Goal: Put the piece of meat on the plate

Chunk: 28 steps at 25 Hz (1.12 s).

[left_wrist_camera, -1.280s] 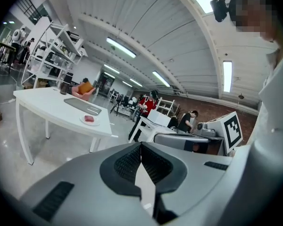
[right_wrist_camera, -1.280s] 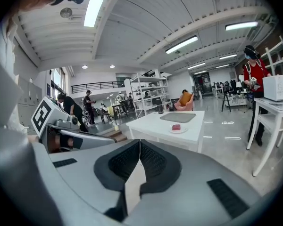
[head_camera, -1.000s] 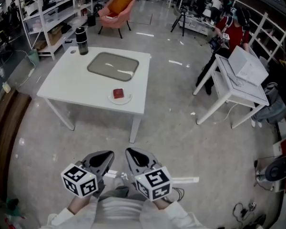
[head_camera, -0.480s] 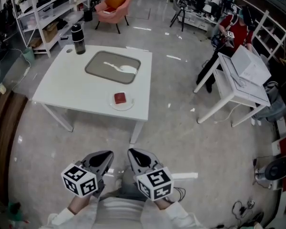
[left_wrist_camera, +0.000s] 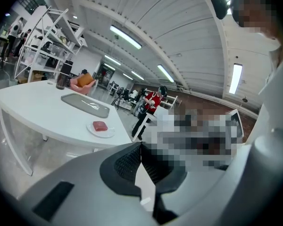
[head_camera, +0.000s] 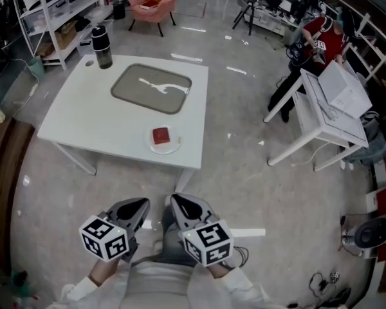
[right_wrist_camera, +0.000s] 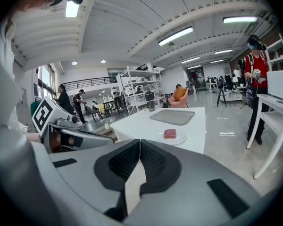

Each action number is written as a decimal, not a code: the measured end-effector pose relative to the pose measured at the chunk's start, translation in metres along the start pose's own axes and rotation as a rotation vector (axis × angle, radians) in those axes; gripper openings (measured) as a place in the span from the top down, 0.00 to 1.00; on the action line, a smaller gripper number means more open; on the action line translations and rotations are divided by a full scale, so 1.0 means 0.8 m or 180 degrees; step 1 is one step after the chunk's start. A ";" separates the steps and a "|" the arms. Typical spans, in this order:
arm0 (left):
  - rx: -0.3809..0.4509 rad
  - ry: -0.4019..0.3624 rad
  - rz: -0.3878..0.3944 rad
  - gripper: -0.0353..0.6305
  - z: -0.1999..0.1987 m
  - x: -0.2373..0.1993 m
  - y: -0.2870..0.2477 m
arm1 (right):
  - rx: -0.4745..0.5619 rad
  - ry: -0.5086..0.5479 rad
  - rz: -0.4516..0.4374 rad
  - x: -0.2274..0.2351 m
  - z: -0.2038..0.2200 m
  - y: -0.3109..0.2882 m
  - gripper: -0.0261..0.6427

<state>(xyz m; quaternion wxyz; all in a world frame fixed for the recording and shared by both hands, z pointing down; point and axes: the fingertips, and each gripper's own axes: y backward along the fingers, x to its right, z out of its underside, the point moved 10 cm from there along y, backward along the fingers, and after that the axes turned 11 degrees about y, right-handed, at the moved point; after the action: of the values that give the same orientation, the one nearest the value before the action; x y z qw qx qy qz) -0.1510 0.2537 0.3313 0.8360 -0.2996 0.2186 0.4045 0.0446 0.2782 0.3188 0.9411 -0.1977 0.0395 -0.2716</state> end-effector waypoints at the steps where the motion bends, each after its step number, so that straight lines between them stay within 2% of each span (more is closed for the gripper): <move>1: -0.0003 0.0001 -0.0009 0.94 -0.006 -0.003 -0.007 | -0.0005 -0.0004 -0.0002 0.009 -0.002 -0.006 0.94; 16: -0.0017 0.0134 -0.0133 0.94 -0.115 -0.067 -0.130 | -0.0072 0.0013 -0.0273 0.135 -0.054 -0.124 0.94; 28: 0.0174 0.0235 -0.0235 0.94 -0.186 -0.108 -0.207 | -0.0026 0.0112 -0.0559 0.222 -0.086 -0.201 0.94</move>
<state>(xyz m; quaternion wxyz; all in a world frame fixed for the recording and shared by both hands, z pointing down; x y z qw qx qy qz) -0.0860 0.0241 0.3296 0.8496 -0.2992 0.2490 0.3559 0.1030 0.0362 0.3249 0.9119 -0.1995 0.0396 -0.3564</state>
